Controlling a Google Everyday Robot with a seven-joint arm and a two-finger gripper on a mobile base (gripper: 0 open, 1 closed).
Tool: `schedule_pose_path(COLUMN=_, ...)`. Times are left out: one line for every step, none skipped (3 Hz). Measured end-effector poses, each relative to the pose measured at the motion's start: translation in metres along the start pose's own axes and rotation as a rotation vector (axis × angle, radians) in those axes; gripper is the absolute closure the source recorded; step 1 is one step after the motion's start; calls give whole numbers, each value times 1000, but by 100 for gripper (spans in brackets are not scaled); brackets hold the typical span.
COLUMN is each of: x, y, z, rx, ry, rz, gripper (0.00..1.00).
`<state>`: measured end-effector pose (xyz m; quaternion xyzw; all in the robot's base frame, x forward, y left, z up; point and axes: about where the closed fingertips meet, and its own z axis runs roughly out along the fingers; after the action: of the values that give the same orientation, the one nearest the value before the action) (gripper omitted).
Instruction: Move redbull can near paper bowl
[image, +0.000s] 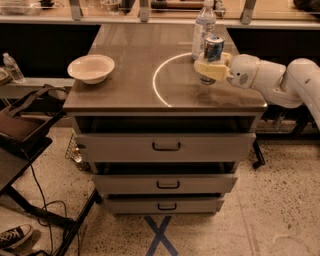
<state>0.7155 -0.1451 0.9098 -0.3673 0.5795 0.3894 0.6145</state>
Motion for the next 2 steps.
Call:
schedule_pose_path(x=-50, y=54, z=61, rx=-110, ry=-15, rz=-19, gripper=100)
schedule_pose_path(x=-61, y=98, z=105, rx=-157, ry=14, rz=5, gripper=100)
